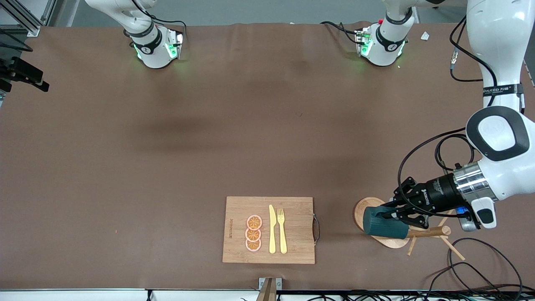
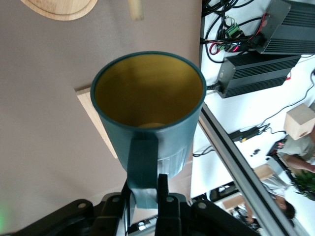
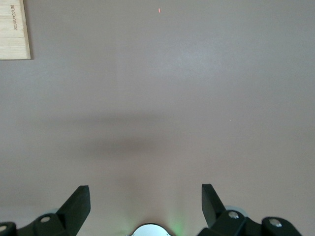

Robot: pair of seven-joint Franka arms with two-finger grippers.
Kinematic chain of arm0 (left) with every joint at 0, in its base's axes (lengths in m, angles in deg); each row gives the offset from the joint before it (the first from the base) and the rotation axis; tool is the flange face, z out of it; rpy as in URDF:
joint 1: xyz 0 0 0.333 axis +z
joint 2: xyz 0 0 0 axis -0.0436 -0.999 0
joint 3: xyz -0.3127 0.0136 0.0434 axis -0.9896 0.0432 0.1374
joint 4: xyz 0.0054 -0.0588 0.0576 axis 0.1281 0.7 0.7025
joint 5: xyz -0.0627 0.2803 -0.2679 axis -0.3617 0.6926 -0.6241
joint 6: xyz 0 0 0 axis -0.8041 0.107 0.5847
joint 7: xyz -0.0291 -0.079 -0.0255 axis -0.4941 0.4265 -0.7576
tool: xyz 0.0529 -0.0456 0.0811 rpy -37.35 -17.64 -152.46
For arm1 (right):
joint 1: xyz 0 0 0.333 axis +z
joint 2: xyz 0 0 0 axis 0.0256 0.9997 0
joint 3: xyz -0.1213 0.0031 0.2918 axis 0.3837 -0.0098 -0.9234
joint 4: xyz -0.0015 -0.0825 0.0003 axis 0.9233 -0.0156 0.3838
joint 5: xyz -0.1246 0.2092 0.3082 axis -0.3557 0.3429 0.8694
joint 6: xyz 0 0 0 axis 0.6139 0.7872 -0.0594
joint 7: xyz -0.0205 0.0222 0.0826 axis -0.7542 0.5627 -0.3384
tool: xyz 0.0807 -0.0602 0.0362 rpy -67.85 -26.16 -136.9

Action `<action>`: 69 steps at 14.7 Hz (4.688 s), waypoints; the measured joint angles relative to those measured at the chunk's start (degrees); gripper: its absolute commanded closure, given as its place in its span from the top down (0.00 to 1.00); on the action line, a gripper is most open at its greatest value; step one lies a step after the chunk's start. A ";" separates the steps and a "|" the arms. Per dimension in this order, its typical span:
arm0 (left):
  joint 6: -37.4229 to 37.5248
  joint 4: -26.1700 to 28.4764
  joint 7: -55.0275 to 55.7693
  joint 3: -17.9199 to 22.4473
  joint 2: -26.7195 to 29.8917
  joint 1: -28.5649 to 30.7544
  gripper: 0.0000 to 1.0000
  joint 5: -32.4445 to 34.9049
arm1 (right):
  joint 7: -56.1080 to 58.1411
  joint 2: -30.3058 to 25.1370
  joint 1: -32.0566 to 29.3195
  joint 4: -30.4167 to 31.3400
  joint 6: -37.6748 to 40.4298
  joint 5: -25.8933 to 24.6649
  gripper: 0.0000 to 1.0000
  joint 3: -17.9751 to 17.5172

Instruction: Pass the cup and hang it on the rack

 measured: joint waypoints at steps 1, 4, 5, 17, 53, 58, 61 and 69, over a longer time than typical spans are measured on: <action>0.00 0.01 -0.01 0.00 -0.17 0.50 0.00 -0.39 | 0.00 0.00 0.00 0.00 0.00 0.00 1.00 0.00; 0.00 0.04 -0.01 0.00 -0.84 1.27 0.00 -0.66 | 0.00 0.00 0.00 0.00 0.00 0.00 1.00 0.00; -0.01 0.04 -0.01 0.01 -1.07 1.54 0.00 -0.94 | 0.00 0.00 0.00 0.00 0.00 0.00 1.00 0.00; 0.71 0.43 -6.21 -0.05 -2.94 5.52 0.01 -7.82 | 0.00 0.00 0.00 0.00 -0.02 -0.14 1.00 0.08; 7.37 0.86 -17.91 -0.24 -6.38 10.88 0.85 -12.48 | 0.01 0.00 0.00 0.00 0.11 -0.86 1.00 0.04; 7.38 0.71 -17.91 -0.24 -6.54 10.89 1.00 -12.61 | 0.02 0.00 0.00 0.00 0.11 -0.86 1.00 0.04; 8.00 0.12 -17.91 -0.25 -6.48 10.91 1.00 -12.64 | 0.02 0.00 0.00 0.00 0.11 -0.86 1.00 0.04; 9.74 -0.98 -18.26 -2.27 0.62 7.83 1.00 9.26 | 0.02 0.00 0.00 0.01 0.11 -0.86 1.00 0.04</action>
